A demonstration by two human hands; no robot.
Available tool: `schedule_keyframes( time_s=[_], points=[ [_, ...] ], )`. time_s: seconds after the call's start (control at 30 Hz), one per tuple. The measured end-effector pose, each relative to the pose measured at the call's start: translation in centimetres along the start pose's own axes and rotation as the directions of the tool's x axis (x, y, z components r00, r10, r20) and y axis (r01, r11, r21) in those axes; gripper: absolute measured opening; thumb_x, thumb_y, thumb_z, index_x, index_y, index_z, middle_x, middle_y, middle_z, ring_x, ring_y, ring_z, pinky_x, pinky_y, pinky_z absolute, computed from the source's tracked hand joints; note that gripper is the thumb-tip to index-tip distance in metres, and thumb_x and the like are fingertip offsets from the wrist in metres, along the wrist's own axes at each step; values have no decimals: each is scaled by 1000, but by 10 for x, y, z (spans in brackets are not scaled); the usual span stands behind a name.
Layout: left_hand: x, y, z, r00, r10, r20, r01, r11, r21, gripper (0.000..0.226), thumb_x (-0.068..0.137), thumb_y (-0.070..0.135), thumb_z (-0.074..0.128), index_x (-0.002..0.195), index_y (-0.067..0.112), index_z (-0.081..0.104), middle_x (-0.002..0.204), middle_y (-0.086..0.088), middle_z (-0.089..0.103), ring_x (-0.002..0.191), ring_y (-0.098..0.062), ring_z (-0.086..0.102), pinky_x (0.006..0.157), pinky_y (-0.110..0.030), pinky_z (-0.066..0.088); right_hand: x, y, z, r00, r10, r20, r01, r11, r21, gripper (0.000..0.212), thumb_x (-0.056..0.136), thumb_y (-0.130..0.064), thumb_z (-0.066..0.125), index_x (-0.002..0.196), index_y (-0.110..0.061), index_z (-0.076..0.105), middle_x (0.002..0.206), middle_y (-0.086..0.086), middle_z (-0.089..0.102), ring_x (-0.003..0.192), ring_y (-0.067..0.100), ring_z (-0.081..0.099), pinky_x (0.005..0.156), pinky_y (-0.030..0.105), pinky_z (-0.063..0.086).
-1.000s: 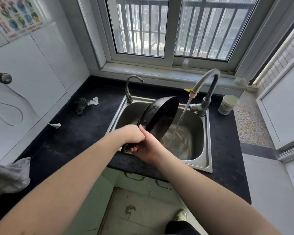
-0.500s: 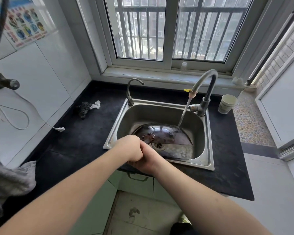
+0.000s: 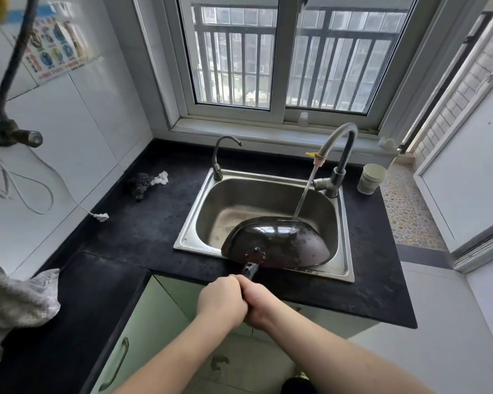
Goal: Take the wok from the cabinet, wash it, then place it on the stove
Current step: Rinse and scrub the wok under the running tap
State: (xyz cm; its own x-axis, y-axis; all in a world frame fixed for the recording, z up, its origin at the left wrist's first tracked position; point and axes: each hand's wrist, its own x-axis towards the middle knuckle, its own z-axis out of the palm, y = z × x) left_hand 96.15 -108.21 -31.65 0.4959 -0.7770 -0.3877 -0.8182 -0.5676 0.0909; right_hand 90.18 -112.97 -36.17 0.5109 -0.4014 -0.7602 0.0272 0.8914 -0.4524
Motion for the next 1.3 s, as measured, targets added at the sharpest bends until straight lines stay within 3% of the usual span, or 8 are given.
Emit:
schedule_keyframes(
  time_s=[0.2,0.33,0.43,0.6,0.7,0.87,1.1,1.3],
  points=[
    [-8,-1,22,995,-7,97,31,969,-247,42,75,34,56,114,21,52,111,-1,66,102,-23,66,75,-29,49,-1,8,-17,996,-85,-5,85,996,-32,28,91,-15,62,110,6,63,103,18,68,89,28,65,77,32,52],
    [-16,-1,35,940,125,317,112,764,-635,36,76,25,52,109,12,46,80,-11,66,52,-23,68,50,-38,59,-7,6,-27,991,-95,90,96,995,-11,36,98,-14,48,79,4,72,94,12,76,77,16,73,69,27,56],
    [-18,0,41,927,161,338,165,636,-754,37,79,17,48,115,12,47,69,-10,61,39,-19,63,37,-29,51,-12,9,-33,988,-87,131,98,991,-85,44,99,-22,46,74,-6,79,91,7,76,78,15,72,76,28,54],
    [-26,-1,48,959,139,245,91,672,-735,62,72,23,52,133,17,47,74,-2,63,31,-9,56,33,-16,38,-14,14,-36,993,-95,74,102,990,-99,43,97,-25,52,67,-8,78,88,5,77,74,16,72,73,31,56],
    [-30,0,54,968,137,211,68,666,-743,74,73,25,54,146,23,38,84,3,62,33,-8,58,34,-18,41,-17,15,-34,996,-92,-15,92,995,-32,36,96,-24,56,67,-7,68,78,7,75,70,18,72,69,32,56],
    [-42,1,68,978,120,173,59,635,-770,76,75,25,53,148,26,36,94,3,65,41,-16,62,38,-24,48,-21,11,-27,986,3,-168,12,996,85,35,93,-32,62,68,-11,49,47,2,53,68,24,63,67,31,52],
    [-54,10,79,985,126,117,16,609,-793,59,80,24,53,138,26,45,86,8,66,36,-6,58,34,-19,41,-20,14,-38,970,-25,-240,7,997,-74,40,84,-42,71,69,-15,47,44,-2,43,62,15,63,60,27,51],
    [-60,23,76,993,105,59,-22,637,-771,53,80,25,53,133,28,49,89,6,69,53,-10,61,42,-18,42,-21,9,-50,973,-49,-226,38,998,-53,27,88,-28,68,77,-13,48,43,-3,40,53,17,59,61,27,50]
  ],
)
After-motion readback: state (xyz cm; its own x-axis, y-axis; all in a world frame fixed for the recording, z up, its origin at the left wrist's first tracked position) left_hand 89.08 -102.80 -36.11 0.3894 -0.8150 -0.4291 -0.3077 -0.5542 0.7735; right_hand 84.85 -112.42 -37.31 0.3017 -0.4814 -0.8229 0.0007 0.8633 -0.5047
